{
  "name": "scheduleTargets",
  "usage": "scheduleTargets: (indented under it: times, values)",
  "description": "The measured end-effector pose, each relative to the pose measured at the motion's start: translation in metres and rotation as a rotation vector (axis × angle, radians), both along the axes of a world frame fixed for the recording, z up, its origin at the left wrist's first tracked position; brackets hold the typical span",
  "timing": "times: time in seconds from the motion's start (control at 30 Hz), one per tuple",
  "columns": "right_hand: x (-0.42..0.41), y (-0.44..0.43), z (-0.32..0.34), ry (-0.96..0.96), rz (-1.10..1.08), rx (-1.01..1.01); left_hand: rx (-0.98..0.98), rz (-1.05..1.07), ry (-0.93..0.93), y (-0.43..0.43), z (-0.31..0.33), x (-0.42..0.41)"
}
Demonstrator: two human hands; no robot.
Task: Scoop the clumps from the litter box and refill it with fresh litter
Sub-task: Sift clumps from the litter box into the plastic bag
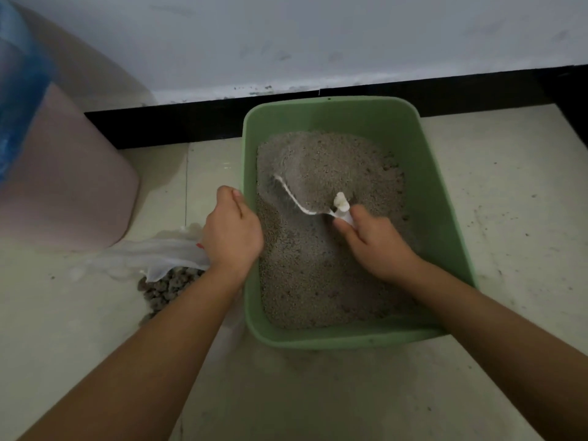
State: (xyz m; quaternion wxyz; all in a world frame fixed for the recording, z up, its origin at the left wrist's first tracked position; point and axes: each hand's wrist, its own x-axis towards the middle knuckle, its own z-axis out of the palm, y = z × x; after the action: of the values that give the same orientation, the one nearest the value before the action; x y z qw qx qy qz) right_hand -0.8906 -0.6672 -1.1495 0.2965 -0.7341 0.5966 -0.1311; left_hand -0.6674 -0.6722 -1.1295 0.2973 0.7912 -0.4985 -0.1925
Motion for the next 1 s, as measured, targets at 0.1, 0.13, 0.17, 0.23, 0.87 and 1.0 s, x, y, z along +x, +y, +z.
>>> scheduleTargets:
  times: [0.1, 0.13, 0.17, 0.23, 0.87, 1.0]
  values:
    - [-0.005, 0.01, 0.002, 0.086, 0.182, 0.045, -0.013, 0.008, 0.045, 0.0, -0.001, -0.001]
    - [-0.006, 0.015, 0.001, 0.096, 0.215, 0.055, -0.013, 0.009, 0.058, 0.0, -0.001, -0.001]
    - [-0.007, 0.019, -0.002, 0.092, 0.226, 0.052, -0.013, 0.01, 0.066, 0.0, -0.001, -0.002]
    - [-0.007, 0.025, -0.005, 0.065, 0.203, 0.037, -0.007, 0.015, 0.07, -0.001, 0.0, -0.002]
    - [-0.009, 0.031, 0.0, -0.016, 0.154, 0.019, -0.024, 0.029, 0.085, 0.001, 0.005, -0.005]
    - [-0.005, 0.032, 0.001, -0.03, 0.14, 0.002, -0.021, 0.03, 0.075, 0.0, 0.003, -0.005]
